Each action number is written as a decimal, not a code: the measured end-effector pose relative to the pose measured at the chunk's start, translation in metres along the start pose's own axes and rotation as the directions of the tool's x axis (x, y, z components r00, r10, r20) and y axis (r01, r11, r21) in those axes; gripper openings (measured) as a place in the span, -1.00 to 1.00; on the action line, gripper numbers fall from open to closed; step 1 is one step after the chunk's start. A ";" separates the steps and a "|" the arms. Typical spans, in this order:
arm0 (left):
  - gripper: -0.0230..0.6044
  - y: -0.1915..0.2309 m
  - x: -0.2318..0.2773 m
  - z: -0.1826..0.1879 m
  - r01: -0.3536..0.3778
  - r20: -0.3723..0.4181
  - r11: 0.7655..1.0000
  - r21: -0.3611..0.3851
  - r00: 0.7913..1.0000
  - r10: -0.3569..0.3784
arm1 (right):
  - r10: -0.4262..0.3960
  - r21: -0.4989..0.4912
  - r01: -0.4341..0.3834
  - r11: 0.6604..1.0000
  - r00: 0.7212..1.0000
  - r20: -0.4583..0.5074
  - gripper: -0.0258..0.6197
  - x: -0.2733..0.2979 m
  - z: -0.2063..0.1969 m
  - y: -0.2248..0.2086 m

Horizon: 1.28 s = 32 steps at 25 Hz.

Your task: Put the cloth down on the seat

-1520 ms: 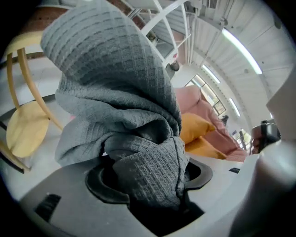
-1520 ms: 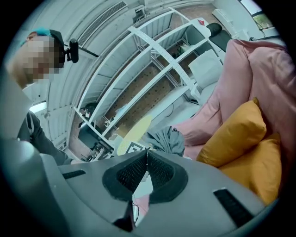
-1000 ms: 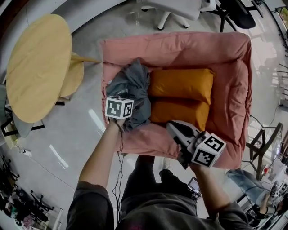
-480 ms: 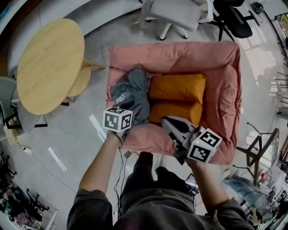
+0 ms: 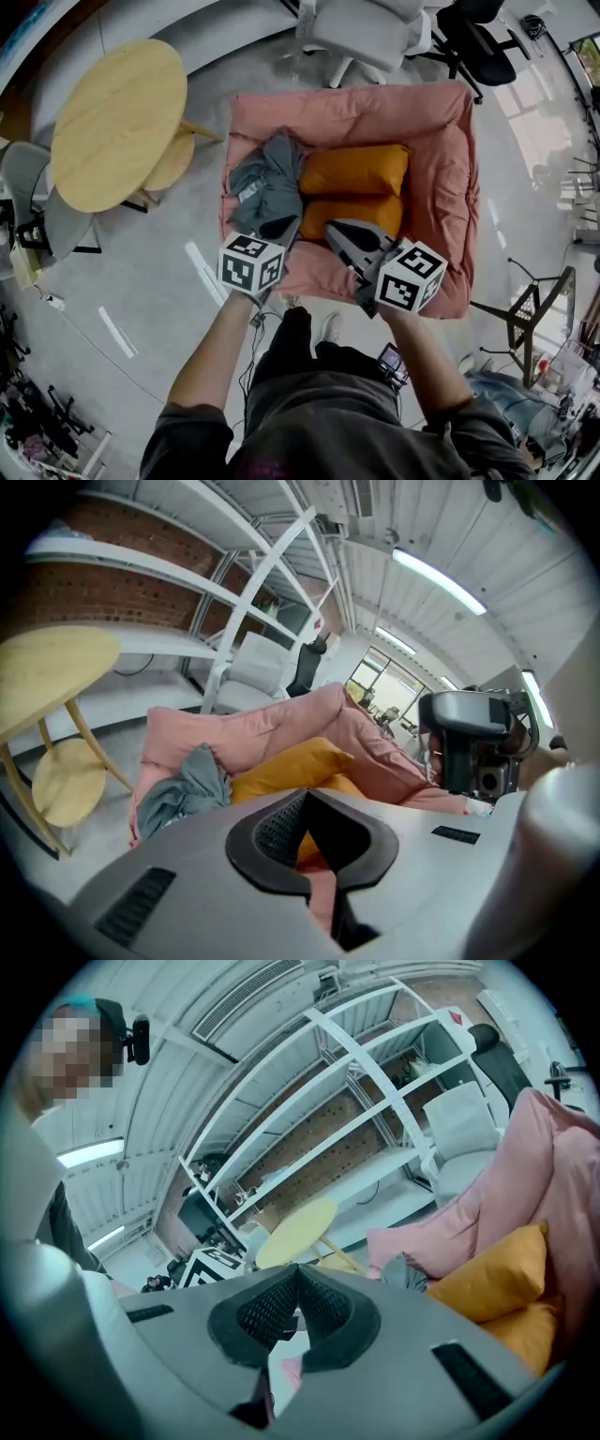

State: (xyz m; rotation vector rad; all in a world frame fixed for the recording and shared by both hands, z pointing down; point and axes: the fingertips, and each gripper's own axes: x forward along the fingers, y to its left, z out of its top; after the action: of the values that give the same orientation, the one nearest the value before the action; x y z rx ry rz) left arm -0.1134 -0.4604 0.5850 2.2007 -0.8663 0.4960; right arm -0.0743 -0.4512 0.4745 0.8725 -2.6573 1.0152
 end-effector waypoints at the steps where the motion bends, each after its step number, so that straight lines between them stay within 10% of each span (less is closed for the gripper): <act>1: -0.90 -0.009 -0.006 0.004 -0.002 0.009 1.000 0.018 1.000 0.002 | 0.000 -0.014 0.000 1.000 1.000 -0.001 -0.87 -0.003 0.002 0.005; 32: -0.90 -0.104 -0.047 0.028 -0.086 0.062 0.988 0.132 0.995 0.079 | -0.031 -0.100 0.032 0.994 0.999 0.016 -0.87 -0.071 0.003 0.027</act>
State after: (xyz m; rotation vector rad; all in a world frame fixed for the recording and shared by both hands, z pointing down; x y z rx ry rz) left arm -0.0709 -0.4059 0.4904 2.3180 -0.9831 0.5481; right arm -0.0319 -0.4045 0.4324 0.9005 -2.6712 0.8638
